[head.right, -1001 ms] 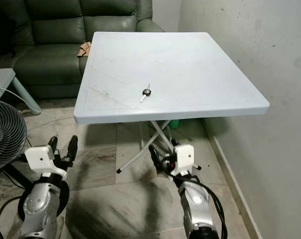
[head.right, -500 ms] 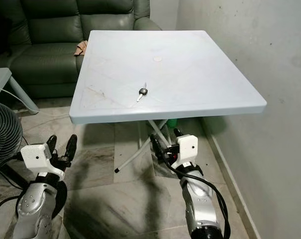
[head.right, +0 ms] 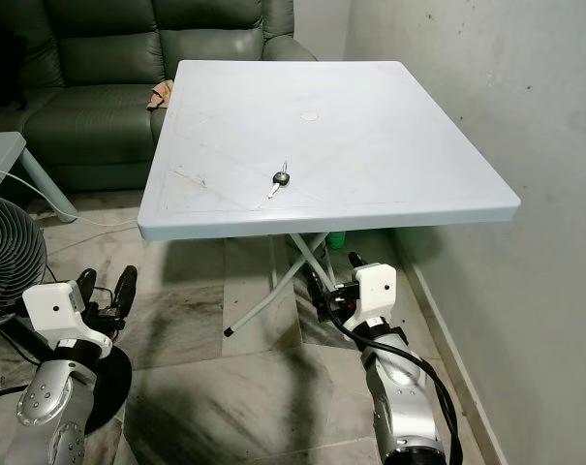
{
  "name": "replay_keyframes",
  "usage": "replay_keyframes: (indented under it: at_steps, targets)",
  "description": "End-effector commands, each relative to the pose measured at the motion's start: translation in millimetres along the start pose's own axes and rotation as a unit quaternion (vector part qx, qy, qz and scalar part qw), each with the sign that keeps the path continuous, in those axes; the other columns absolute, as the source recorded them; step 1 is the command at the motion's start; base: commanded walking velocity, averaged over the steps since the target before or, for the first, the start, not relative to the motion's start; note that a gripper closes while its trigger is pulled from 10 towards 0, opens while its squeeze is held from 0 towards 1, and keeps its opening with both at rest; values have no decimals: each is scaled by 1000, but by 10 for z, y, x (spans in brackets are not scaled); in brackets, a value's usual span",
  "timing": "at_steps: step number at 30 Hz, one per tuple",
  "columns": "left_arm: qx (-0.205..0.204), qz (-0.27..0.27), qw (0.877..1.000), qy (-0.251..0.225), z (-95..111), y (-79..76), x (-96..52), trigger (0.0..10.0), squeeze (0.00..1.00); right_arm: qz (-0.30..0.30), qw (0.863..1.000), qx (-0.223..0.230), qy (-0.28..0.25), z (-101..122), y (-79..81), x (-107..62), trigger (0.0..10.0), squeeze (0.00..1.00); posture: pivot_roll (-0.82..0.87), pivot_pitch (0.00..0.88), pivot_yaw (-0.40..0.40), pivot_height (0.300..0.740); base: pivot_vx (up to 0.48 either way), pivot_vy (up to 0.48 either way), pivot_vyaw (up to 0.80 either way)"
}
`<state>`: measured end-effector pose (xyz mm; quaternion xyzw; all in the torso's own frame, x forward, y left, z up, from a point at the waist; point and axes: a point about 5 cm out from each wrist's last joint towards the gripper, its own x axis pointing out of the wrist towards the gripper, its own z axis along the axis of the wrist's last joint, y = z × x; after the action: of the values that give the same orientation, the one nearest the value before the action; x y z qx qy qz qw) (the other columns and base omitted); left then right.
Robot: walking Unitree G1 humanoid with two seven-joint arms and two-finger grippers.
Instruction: Hang keys on a hook
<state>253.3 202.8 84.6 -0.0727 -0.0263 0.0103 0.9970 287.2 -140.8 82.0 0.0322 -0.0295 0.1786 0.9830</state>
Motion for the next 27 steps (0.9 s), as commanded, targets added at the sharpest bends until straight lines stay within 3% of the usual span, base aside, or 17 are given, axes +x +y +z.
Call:
replay_keyframes:
  at_steps: [1, 20, 27]
  targets:
    - [-1, 3, 1000, -2, 40, 20, 1, 10000, 0, 6, 1000, -3, -7, 52, 23, 25, 10000, 0, -86, 9, -7, 740, 0, 0, 0]
    - [-3, -13, 1000, 8, 37, -45, 32, 10000, 0, 18, 1000, -2, -3, 49, 72, 31, 10000, 0, -87, 5, -7, 740, 0, 0, 0]
    - [-2, -18, 1000, 7, 45, -58, 46, 10000, 0, 21, 1000, -1, -3, 52, 83, 40, 10000, 0, -88, 7, -6, 740, 251, 248, 0]
